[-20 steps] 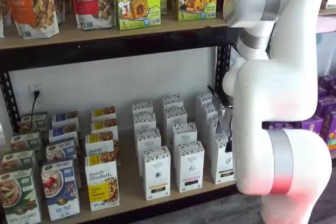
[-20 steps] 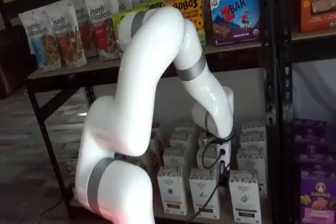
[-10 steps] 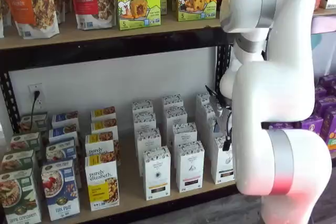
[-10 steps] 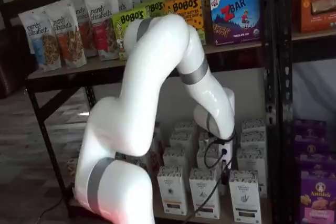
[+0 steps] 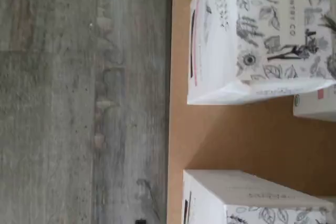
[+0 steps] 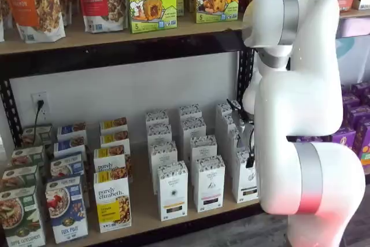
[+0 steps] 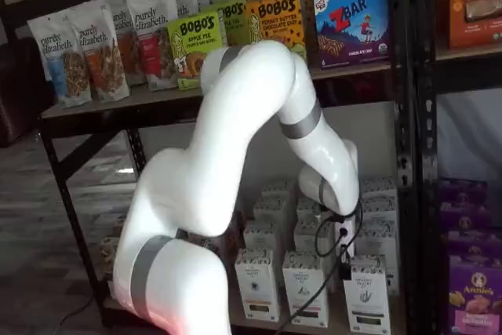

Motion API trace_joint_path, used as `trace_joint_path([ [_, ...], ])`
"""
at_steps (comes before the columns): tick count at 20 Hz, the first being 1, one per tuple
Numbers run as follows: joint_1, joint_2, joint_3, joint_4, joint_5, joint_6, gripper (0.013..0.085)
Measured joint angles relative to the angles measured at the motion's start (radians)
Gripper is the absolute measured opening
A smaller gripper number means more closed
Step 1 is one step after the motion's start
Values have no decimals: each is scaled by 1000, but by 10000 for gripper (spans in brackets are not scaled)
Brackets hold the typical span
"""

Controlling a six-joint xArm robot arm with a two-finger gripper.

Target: Pick up the white box with a green strip in the middle, on the bottom shelf, the sixth box from the left

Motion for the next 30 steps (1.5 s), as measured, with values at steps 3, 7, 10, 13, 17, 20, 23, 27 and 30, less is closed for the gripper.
trace_joint_path([
  [3,2,38,-43,5,-1,-2,850],
  [7,1,82,-97,-34,7,33,850],
  [10,-2,109,-135,-99,31,90,850],
  [13,0,130,-160,-127,39,118,850],
  [17,2,146,-182,-143,46,134,850],
  [20,0,156,-205,-219,75,201,850],
  [23,-1,164,-220,-275,97,250,850],
  [27,-1,180,-224,-391,72,353,850],
  [30,-1,199,-225,-443,37,401,850],
])
